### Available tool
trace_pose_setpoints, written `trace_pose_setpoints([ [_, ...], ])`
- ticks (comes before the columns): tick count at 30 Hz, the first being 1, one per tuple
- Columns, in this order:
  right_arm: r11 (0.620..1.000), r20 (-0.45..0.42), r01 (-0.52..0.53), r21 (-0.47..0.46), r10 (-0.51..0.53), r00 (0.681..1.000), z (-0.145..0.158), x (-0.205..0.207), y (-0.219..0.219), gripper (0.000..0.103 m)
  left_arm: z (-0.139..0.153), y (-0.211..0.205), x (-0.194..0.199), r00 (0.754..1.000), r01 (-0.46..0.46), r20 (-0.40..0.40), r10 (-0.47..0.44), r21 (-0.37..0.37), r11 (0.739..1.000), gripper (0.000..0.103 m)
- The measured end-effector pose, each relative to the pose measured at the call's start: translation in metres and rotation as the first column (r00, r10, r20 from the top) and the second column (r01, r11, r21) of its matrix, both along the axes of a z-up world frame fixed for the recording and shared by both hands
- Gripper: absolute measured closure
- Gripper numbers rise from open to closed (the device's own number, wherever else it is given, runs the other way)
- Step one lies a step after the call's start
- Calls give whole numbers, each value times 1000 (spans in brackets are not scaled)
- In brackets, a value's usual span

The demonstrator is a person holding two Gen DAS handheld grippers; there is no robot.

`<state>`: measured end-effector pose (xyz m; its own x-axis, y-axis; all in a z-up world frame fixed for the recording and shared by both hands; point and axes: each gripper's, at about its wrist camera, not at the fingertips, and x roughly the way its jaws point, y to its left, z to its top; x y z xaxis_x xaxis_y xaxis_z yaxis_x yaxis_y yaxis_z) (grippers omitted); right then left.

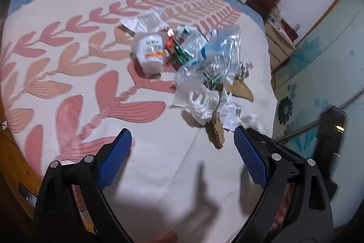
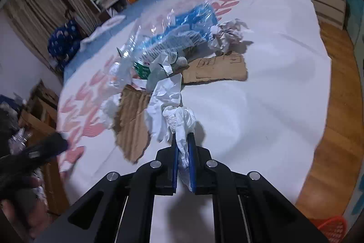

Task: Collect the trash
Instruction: 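Grasp a white tissue with the right tool while the left grasps cardboard strip, then carry tissue and cardboard to the red basket and open both tools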

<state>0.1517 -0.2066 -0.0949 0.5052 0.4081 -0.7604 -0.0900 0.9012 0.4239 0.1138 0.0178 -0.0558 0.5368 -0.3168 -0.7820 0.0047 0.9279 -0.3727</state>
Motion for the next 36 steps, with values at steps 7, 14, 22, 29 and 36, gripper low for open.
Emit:
trace_pose_setpoints([
  [7, 992, 89, 83, 100, -92, 992, 34, -58, -40, 94, -23, -27, 12, 998, 15, -61, -15, -8, 1000, 12],
  [14, 987, 98, 114, 117, -125, 987, 39, -87, -69, 94, -32, -50, 26, 1000, -6, -28, 7, 52, 999, 36],
  [22, 984, 116, 130, 123, -145, 983, 43, -101, -87, 94, -31, -57, 24, 998, 8, -68, -6, 31, 999, 99],
  [29, 986, 140, 117, 116, -133, 981, 49, -108, -84, 94, -9, -48, 1, 1000, 18, -25, -19, -5, 1000, 100],
  [36, 992, 221, 76, 98, -96, 971, 82, -124, -70, 94, 43, -27, -50, 992, 30, 124, -33, 21, 999, 100],
])
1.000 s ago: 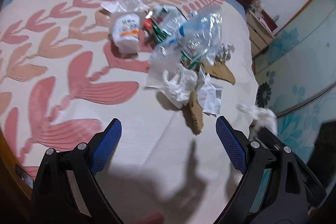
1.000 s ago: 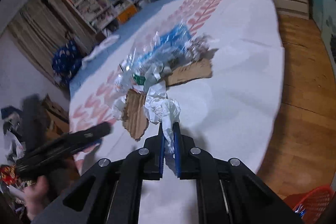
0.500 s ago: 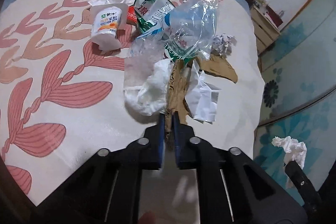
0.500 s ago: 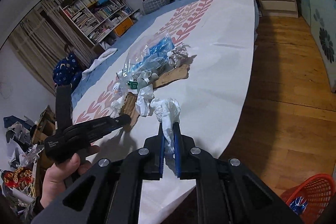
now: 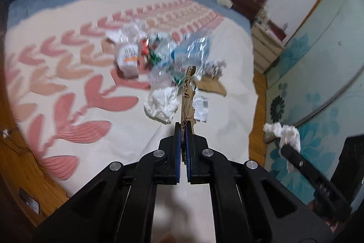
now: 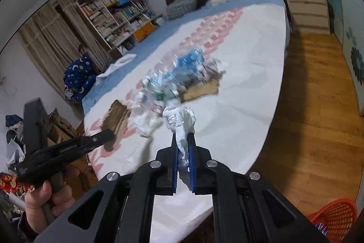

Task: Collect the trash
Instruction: 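Carry tissue and cardboard to the red basket and open both tools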

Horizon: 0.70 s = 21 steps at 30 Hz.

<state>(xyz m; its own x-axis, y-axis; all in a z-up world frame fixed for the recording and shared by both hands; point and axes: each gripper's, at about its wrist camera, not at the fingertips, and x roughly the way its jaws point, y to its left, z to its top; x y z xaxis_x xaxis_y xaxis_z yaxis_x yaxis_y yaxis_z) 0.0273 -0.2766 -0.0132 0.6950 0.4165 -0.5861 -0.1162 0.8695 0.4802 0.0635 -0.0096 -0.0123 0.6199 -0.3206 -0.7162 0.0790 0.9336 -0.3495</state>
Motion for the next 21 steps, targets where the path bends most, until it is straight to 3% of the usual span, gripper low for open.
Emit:
trace_pose_setpoints([
  [3, 1000, 50, 14, -7, -14, 999, 28, -24, -6, 94, 27, -9, -21, 997, 23, 68, -26, 33, 999, 100],
  [8, 992, 166, 122, -22, -117, 979, 87, -107, -57, 94, 82, -53, -58, 974, 137, 177, -144, 54, 989, 99],
  [13, 937, 195, 336, -96, -313, 930, 104, -205, -139, 94, 117, -133, -99, 915, 341, 218, -340, 37, 939, 99],
  [17, 870, 94, 447, -208, -437, 895, 65, -254, -195, 93, 93, -217, -127, 846, 509, 157, -510, 50, 859, 99],
  [20, 836, -66, 493, -241, -521, 851, 3, -281, -233, 93, 37, -292, -138, 784, 616, 36, -619, 73, 784, 99],
  [21, 833, -103, 496, -244, -531, 841, -13, -286, -240, 93, 3, -324, -143, 755, 655, -37, -655, 97, 749, 100],
])
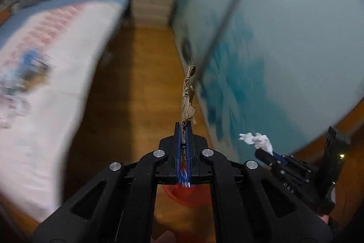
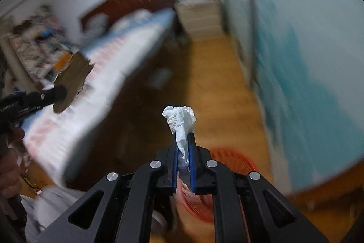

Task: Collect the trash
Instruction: 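Carry tissue and cardboard to the red basket and open both tools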

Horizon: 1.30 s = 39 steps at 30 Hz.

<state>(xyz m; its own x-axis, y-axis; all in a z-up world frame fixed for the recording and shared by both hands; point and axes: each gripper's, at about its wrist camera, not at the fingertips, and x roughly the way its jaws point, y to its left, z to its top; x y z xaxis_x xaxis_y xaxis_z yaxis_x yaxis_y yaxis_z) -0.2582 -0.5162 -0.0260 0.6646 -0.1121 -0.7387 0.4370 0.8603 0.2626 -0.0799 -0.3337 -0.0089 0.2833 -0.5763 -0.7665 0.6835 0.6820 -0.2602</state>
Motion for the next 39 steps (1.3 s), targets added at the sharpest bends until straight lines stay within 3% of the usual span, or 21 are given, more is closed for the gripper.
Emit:
trace_pose_setpoints([
  [4, 993, -167, 84, 84, -69, 983, -82, -20, -31, 94, -79, -65, -18, 988, 109, -122, -93, 136, 985, 100],
  [6, 983, -213, 128, 130, -98, 972, -113, -29, -43, 93, -107, -87, -29, 982, 154, -140, -126, 211, 965, 100],
  [11, 972, -240, 163, 172, -119, 963, -145, -32, -55, 94, -128, -109, -36, 976, 202, -141, -168, 283, 938, 100],
  [24, 973, -221, 158, 168, -119, 968, -149, -7, -48, 93, -133, -116, -35, 977, 190, -154, -149, 305, 933, 99],
  [27, 973, -218, 173, 153, -138, 966, -147, -9, -50, 91, -133, -117, -34, 978, 185, -151, -145, 303, 935, 99],
  [29, 972, -217, 190, 140, -157, 964, -145, -11, -50, 81, -131, -117, -33, 978, 181, -152, -141, 292, 939, 99],
  [30, 972, -217, 194, 135, -162, 963, -144, -11, -50, 72, -129, -117, -33, 979, 177, -146, -139, 293, 939, 96],
  [31, 971, -213, 203, 124, -173, 961, -141, -11, -49, 52, -129, -117, -33, 981, 170, -140, -133, 299, 939, 92],
  [32, 970, -203, 209, 122, -182, 962, -138, -12, -50, 45, -128, -116, -32, 982, 163, -142, -125, 299, 940, 71],
  [33, 969, -191, 214, 121, -189, 963, -136, -13, -50, 45, -126, -115, -31, 982, 159, -142, -122, 293, 943, 45],
  [34, 969, -186, 220, 112, -197, 963, -132, -13, -49, 45, -123, -113, -30, 984, 151, -134, -117, 280, 948, 39],
  [39, 971, -147, 223, 82, -210, 967, -115, -13, -46, 45, -109, -103, -28, 990, 119, -102, -96, 245, 962, 38],
])
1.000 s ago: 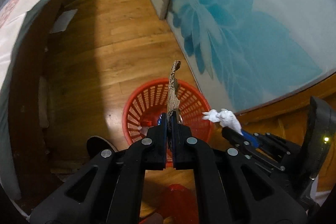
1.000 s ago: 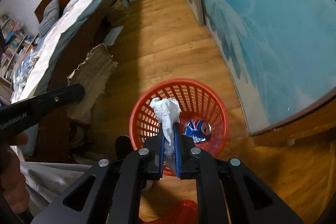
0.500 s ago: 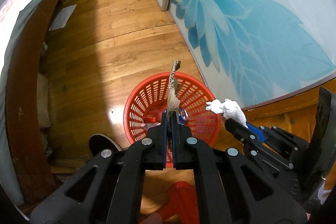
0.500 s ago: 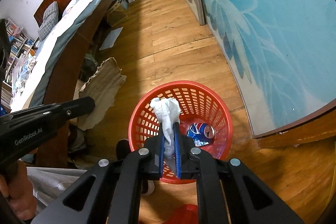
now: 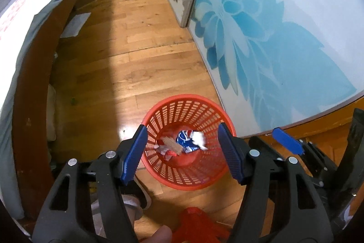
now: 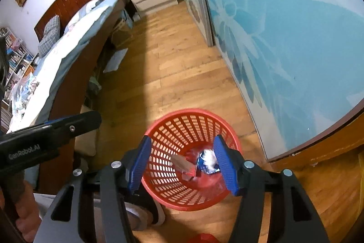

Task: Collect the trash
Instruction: 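Carry tissue and cardboard to the red basket and open both tools, then grasp a crumpled tissue with the left tool while the right grasps white paper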

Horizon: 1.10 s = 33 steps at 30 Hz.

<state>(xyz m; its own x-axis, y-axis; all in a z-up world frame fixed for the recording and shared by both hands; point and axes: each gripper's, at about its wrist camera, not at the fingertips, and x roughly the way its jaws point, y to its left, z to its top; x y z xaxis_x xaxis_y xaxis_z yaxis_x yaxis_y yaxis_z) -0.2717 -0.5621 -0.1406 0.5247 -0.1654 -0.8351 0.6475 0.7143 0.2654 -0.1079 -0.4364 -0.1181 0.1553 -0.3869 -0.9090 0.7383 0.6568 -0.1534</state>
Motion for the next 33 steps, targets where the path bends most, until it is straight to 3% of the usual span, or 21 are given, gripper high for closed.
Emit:
trace_pose_setpoints([
  [4, 1000, 63, -5, -21, 7, 998, 23, 2, 4, 45, 21, 16, 2, 999, -34, 25, 35, -47, 998, 38],
  [8, 997, 185, -39, -60, 49, 982, 64, 15, 13, 45, 73, 52, 12, 989, -84, 109, 102, -156, 984, 38],
  [12, 987, 321, -114, -114, 145, 936, 118, 56, 37, 45, 137, 120, 41, 943, -182, 226, 243, -260, 948, 37],
  [15, 974, 387, -185, -134, 223, 895, 151, 102, 67, 44, 173, 191, 74, 874, -306, 271, 403, -335, 891, 27],
  [18, 931, 439, -330, -155, 364, 821, 182, 177, 129, 43, 188, 271, 105, 777, -434, 305, 550, -373, 820, 26],
  [21, 875, 431, -448, -181, 480, 764, 192, 240, 192, 43, 178, 350, 132, 670, -555, 307, 676, -398, 731, 22],
  [23, 817, 385, -542, -196, 572, 724, 189, 292, 248, 43, 158, 401, 151, 590, -652, 268, 762, -400, 645, 22],
  [26, 752, 302, -630, -194, 656, 691, 174, 351, 312, 43, 138, 448, 175, 546, -742, 176, 819, -352, 570, 22],
  [28, 718, 265, -676, -167, 693, 671, 154, 386, 348, 43, 131, 466, 179, 521, -765, 151, 840, -355, 538, 22],
  [30, 697, 200, -696, -169, 716, 668, 135, 410, 371, 43, 125, 477, 183, 509, -777, 147, 848, -345, 526, 22],
  [31, 677, 147, -719, -155, 736, 661, 115, 425, 386, 43, 122, 480, 184, 509, -781, 144, 849, -338, 526, 22],
  [33, 676, 109, -729, -113, 737, 667, 89, 437, 392, 43, 115, 484, 185, 518, -787, 127, 846, -315, 530, 22],
])
